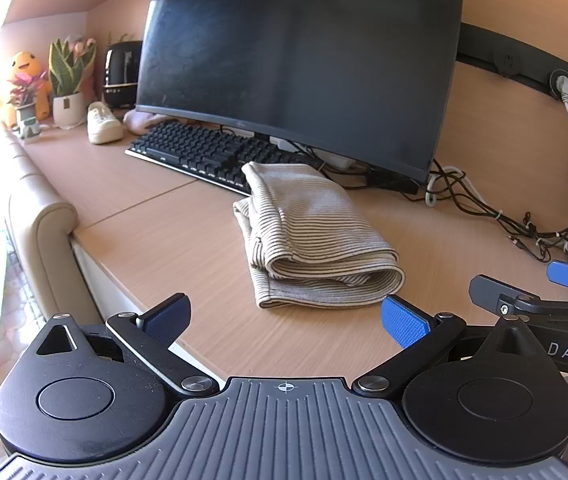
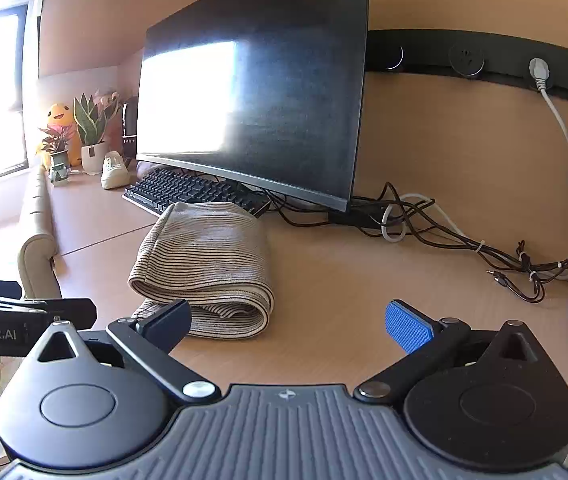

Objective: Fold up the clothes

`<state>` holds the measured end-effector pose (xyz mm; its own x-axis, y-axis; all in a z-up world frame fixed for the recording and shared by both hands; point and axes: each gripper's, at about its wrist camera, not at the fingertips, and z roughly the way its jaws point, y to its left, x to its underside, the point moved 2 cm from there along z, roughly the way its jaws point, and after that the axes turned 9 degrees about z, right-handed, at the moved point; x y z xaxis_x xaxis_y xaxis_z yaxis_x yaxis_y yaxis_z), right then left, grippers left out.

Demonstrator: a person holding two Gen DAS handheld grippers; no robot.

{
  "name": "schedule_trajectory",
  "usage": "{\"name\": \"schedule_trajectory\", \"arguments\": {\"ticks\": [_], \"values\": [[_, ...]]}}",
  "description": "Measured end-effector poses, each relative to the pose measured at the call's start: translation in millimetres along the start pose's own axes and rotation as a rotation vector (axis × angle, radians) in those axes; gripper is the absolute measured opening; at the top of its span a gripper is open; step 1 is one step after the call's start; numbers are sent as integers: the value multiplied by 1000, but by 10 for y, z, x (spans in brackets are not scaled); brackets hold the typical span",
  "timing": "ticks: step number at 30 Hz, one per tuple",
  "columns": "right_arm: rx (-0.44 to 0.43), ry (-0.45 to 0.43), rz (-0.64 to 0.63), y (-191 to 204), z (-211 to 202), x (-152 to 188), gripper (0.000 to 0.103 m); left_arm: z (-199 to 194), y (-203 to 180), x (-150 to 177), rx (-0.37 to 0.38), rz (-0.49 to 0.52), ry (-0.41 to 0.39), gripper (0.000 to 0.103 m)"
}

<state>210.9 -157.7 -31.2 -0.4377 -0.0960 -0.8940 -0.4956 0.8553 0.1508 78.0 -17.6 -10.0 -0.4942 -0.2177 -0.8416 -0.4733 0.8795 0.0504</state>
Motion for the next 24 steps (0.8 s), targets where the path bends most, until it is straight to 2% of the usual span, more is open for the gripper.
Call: {"name": "schedule_trajectory", "arguments": {"ticks": [24], "values": [[-10,10,11,17,-11,29,103,-22,22,29,-4,3,10,103]]}}
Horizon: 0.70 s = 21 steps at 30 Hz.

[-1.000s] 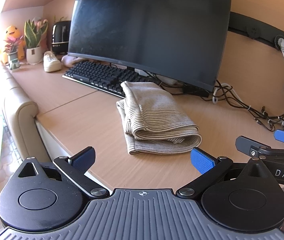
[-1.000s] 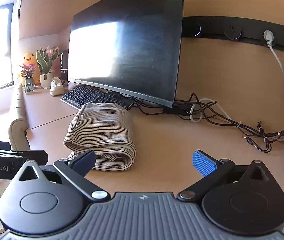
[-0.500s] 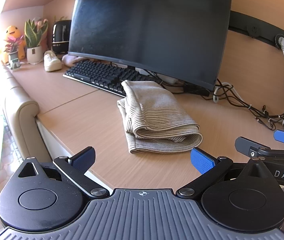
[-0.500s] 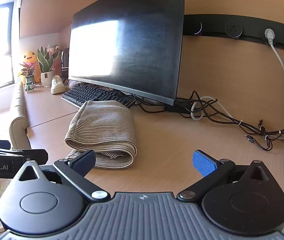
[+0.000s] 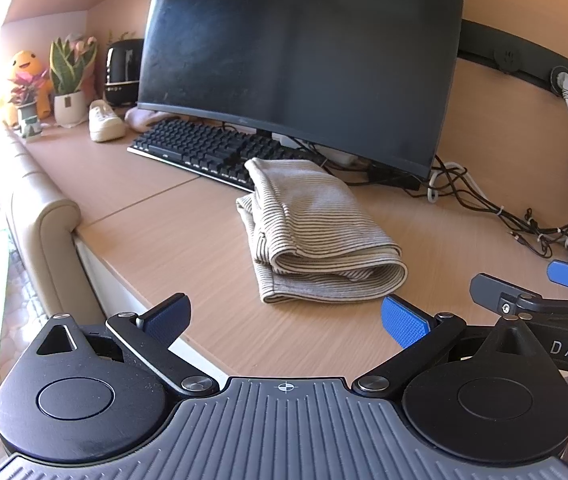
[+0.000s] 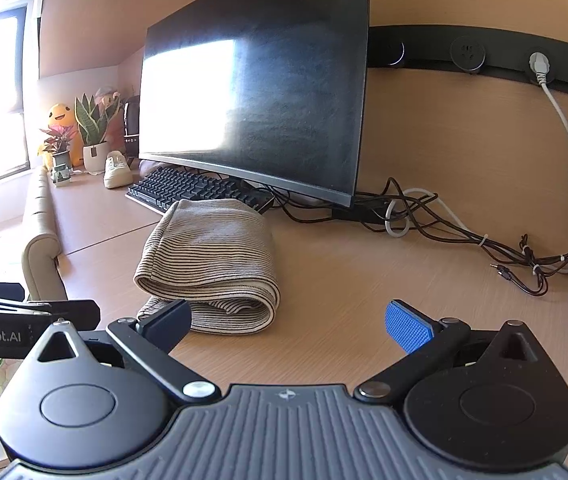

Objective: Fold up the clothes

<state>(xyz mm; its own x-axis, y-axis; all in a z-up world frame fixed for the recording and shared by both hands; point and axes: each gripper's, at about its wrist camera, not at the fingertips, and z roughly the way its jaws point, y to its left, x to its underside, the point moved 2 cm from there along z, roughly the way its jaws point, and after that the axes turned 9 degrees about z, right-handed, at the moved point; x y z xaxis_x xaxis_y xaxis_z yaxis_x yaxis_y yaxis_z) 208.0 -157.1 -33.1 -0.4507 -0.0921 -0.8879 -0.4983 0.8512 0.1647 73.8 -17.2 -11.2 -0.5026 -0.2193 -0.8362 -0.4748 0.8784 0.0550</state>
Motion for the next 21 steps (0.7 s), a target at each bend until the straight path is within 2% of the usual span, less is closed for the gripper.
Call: {"name": "schedule_trajectory", "arguments": {"ticks": [21], "values": [[4,17,18,15,38,46,103,18,3,25,-2,1,11,103]]}}
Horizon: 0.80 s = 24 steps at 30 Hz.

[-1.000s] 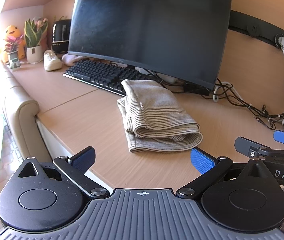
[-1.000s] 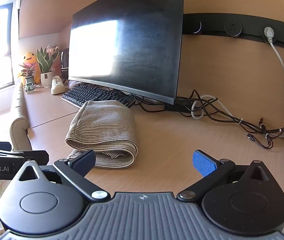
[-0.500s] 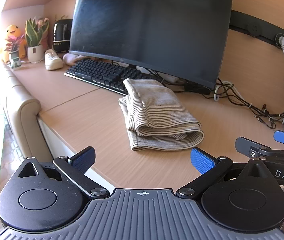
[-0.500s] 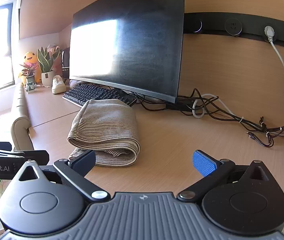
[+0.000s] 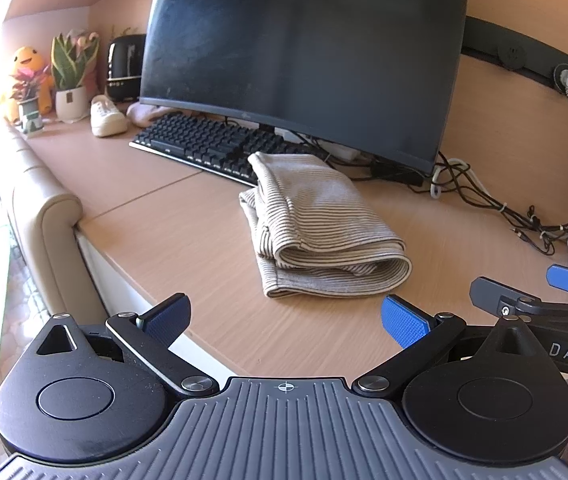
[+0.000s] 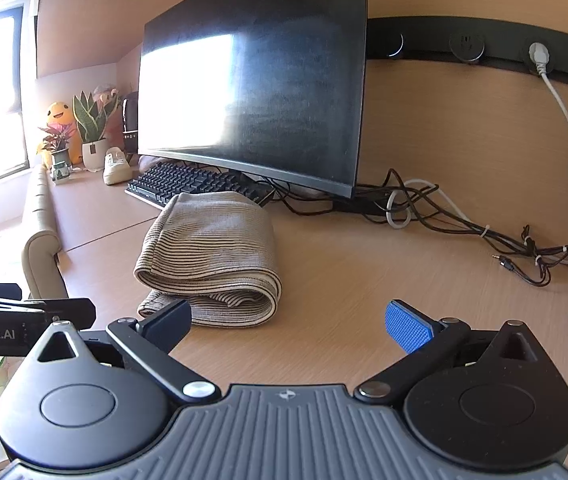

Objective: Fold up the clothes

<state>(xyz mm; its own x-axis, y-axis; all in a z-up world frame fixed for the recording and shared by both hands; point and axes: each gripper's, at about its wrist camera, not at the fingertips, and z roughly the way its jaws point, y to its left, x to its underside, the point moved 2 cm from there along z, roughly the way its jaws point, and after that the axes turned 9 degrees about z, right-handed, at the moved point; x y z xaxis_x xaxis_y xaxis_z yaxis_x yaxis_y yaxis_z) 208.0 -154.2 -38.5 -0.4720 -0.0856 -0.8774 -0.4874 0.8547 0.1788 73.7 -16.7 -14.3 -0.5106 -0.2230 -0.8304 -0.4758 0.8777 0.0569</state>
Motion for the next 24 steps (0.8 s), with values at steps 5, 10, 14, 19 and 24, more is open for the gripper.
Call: {"name": "schedule_trajectory", "arguments": {"ticks": [5,10,14,19,24], "values": [[6,4,8,-16,16,13,103,38,-24,-3,8,12,5,103],[10,3,15,-40,30,7,103,48,-28,-7,6,21,5,103],[4,7,13,-40,54,6,103,68,-11,-8,1,18,12,103],[0,13,8,-21,74,16,103,92,-6,-10,-4,17,17,103],[2,14,7,-23,79,18,103,111,-9,-19,1,15,22,103]]}}
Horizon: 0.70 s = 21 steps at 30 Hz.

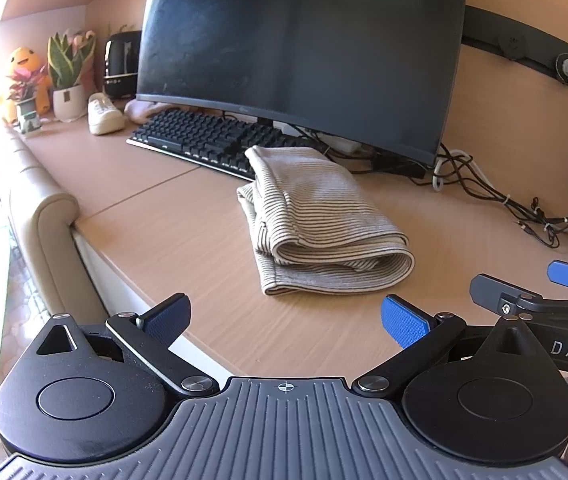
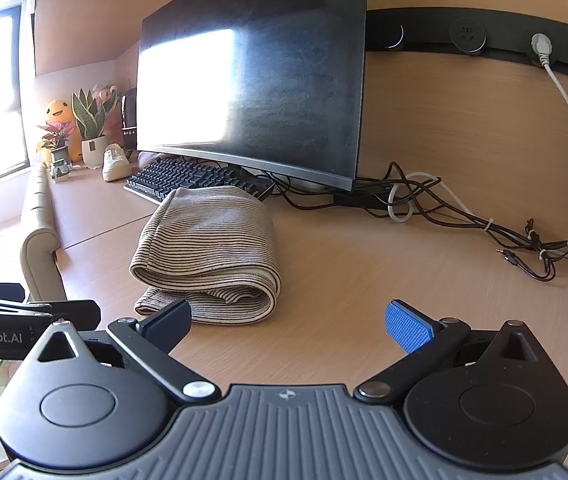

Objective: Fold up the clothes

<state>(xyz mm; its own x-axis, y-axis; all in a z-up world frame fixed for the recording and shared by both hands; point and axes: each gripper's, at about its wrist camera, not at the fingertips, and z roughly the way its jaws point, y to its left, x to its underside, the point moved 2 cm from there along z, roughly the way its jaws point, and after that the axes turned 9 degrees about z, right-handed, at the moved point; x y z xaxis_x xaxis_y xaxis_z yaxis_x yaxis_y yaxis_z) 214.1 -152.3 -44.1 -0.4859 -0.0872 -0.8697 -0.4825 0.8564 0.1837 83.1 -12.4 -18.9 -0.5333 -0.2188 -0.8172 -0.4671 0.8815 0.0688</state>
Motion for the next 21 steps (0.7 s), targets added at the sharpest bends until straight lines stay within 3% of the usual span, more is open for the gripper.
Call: {"name": "schedule_trajectory", "arguments": {"ticks": [21], "values": [[7,11,4,-21,47,3,103,69,4,-15,4,-3,13,103]]}}
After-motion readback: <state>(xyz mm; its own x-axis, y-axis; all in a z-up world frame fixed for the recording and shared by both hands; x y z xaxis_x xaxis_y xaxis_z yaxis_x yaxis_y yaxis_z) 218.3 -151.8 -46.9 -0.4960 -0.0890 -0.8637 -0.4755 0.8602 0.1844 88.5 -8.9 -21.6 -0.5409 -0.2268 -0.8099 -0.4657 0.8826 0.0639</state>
